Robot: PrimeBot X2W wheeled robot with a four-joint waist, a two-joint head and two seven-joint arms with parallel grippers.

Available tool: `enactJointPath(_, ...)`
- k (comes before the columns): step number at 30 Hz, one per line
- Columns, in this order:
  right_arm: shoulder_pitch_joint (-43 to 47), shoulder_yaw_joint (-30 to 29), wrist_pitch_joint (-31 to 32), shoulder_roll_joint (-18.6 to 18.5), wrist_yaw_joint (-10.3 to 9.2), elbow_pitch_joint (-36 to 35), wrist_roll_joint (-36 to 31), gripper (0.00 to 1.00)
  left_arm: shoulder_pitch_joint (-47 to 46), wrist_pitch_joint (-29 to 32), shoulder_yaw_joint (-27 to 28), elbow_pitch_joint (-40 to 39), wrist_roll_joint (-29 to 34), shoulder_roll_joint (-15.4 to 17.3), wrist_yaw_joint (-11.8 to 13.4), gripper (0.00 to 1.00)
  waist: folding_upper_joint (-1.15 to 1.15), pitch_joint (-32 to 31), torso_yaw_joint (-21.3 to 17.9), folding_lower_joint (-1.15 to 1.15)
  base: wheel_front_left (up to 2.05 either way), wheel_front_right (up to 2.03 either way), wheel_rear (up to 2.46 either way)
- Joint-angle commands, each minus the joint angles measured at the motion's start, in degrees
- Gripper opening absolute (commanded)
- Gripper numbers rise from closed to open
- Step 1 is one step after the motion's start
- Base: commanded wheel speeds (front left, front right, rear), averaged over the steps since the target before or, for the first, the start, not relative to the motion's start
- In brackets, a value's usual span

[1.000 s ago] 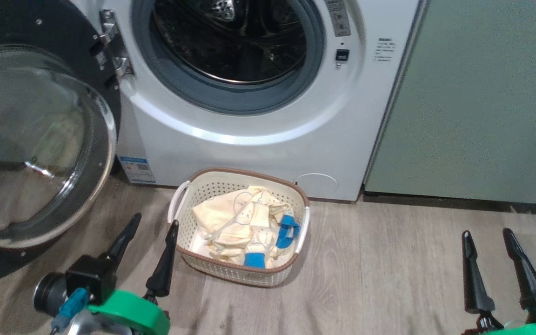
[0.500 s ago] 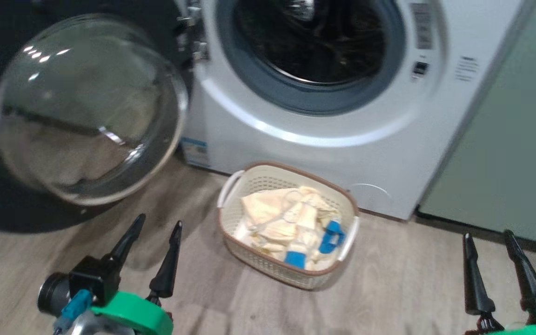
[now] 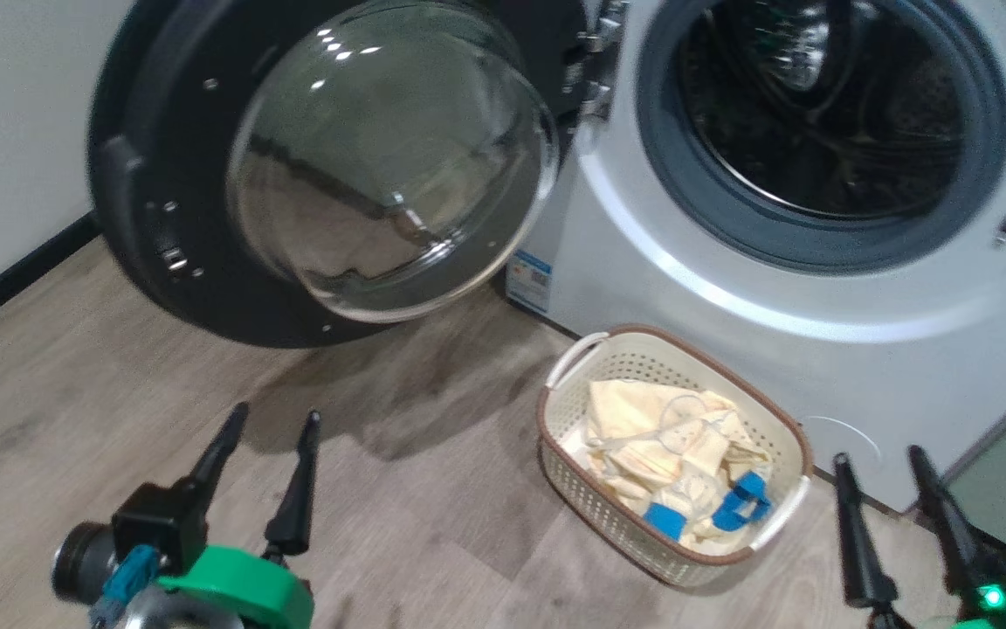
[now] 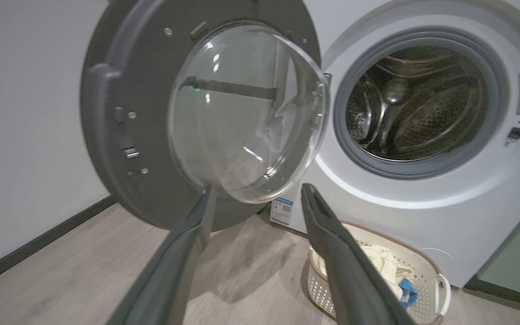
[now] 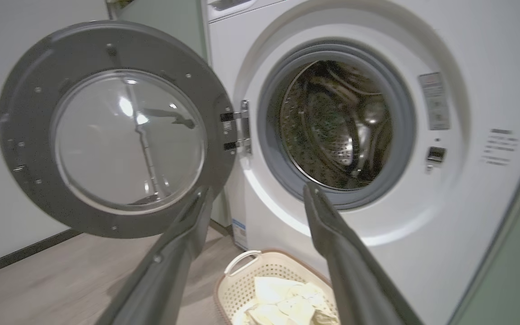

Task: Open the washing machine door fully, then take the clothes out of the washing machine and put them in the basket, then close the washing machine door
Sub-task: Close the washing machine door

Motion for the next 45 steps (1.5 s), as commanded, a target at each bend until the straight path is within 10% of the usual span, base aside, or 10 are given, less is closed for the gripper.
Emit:
enactJointPath(1,-3.0,1.7,-0.4,-1.0,0.21,-1.3,0.4,1.00,-1.6,-0.7,2.4,-2.5,-0.3,0.7,0.6,1.00,0.00,0.4,1.7,0.00,0.00,0.00,0.00)
enactJointPath(21,-7.0,4.5,-0.4,-2.9,0.21,0.9,1.5,1.00,0.5,-2.5,3.1,-4.1,-1.3,0.1,2.3,0.98,0.00,2.2,2.4,0.00,0.00,0.00,0.00)
enactJointPath(23,-6.9,4.4,-0.4,-2.8,0.21,0.8,1.5,1.00,0.3,-2.7,3.0,-4.2,-1.5,0.1,2.1,0.03,0.00,2.2,2.4,0.00,0.00,0.00,0.00)
enactJointPath(35,-6.7,4.0,-0.4,-2.6,0.21,0.4,1.1,1.00,0.0,-4.2,2.1,-5.5,-4.2,0.2,-0.4,0.00,0.00,2.4,2.4,0.00,0.00,0.00,0.00)
enactJointPath(41,-6.9,3.7,-0.4,-3.1,0.21,0.3,1.1,1.00,-1.8,-7.0,4.9,-11.5,-22.5,-5.4,-7.6,0.00,0.00,2.8,2.6,0.00,0.00,0.00,0.00)
enactJointPath(45,-7.0,3.6,-0.4,-3.4,0.21,0.2,1.0,1.00,-4.7,-6.3,11.6,-17.7,-45.8,-7.4,-12.7,0.00,0.00,3.0,2.6,0.00,0.00,0.00,0.00)
